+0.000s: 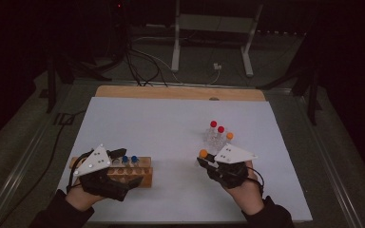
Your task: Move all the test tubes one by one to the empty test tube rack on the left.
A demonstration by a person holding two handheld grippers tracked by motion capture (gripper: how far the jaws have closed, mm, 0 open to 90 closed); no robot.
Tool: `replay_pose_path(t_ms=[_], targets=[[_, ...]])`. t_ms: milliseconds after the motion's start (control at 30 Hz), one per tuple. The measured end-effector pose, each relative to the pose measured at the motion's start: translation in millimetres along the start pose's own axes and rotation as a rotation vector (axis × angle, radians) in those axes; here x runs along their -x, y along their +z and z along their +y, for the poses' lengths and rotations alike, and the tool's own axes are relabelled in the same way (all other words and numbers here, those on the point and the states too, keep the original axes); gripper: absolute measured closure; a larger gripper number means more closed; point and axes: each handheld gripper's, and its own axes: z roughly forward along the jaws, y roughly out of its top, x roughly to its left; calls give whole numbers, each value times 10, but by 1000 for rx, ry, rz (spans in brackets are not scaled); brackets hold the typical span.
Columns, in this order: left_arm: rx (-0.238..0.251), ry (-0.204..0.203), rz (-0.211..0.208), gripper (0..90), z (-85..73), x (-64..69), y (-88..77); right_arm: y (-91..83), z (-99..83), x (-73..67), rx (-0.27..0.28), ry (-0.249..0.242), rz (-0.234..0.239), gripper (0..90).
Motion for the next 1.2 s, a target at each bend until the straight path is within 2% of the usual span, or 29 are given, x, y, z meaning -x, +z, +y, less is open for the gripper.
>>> replay_pose_path(t_ms=[133, 333, 533, 600, 833, 1200], targets=[[2, 12, -15, 21, 63, 63, 91, 69, -32, -56, -27, -3, 34, 752], [-7, 27, -75, 28, 129, 169, 260, 125, -55, -148, -50, -11, 83, 752], [-9, 44, -124, 85, 175, 302, 451, 173, -81, -238, -71, -20, 123, 753], [2, 55, -132, 151, 189, 334, 500, 171, -81, -257, -72, -24, 129, 753], [17, 63, -158, 284, 253, 392, 647, 175, -80, -299, -73, -26, 149, 753], [12, 130, -174, 516, 385, 463, 850, 183, -77, -311, -71, -24, 159, 753]])
